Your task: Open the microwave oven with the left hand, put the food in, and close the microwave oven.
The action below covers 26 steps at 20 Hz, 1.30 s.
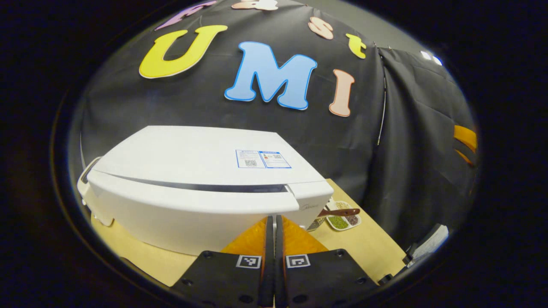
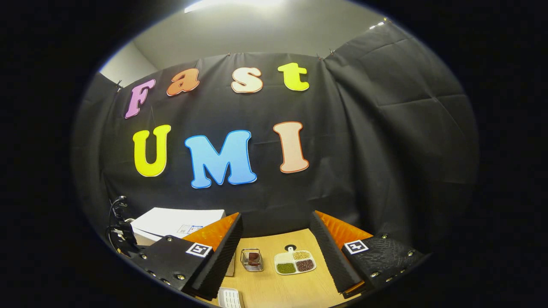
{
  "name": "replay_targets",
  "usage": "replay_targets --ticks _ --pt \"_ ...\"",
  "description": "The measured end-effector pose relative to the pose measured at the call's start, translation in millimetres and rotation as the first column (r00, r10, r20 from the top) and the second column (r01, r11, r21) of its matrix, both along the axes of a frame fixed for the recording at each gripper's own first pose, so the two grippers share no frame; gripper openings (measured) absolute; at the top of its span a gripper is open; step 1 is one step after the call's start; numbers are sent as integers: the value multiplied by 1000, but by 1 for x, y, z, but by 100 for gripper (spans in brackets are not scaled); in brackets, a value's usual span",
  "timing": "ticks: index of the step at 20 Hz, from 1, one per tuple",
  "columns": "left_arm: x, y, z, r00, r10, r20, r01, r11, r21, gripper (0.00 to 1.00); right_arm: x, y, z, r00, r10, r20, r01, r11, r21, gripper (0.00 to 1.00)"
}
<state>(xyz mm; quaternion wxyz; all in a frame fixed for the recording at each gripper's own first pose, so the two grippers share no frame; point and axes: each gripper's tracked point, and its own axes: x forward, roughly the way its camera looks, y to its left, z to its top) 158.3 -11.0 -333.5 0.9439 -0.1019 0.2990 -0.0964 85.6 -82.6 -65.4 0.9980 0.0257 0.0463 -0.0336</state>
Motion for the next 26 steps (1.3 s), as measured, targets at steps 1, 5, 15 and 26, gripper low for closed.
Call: replay_targets --ticks 1,5,15,26 --pt "1 0 -1 1000 2 -3 -2 1000 -8 7 0 1 -1 1000 1 -2 -1 1000 0 96" --pt "3 0 -1 1000 -5 9 5 1000 1 7 0 6 2 1000 8 0 -8 1000 -16 96" --pt "2 -1 -1 1000 -23 21 23 1000 8 7 -4 16 13 1000 24 12 -23 999 -34 96" --pt "10 5 -4 1000 -29 1 29 998 50 7 -25 24 17 999 31 20 -30 998 -52 96"
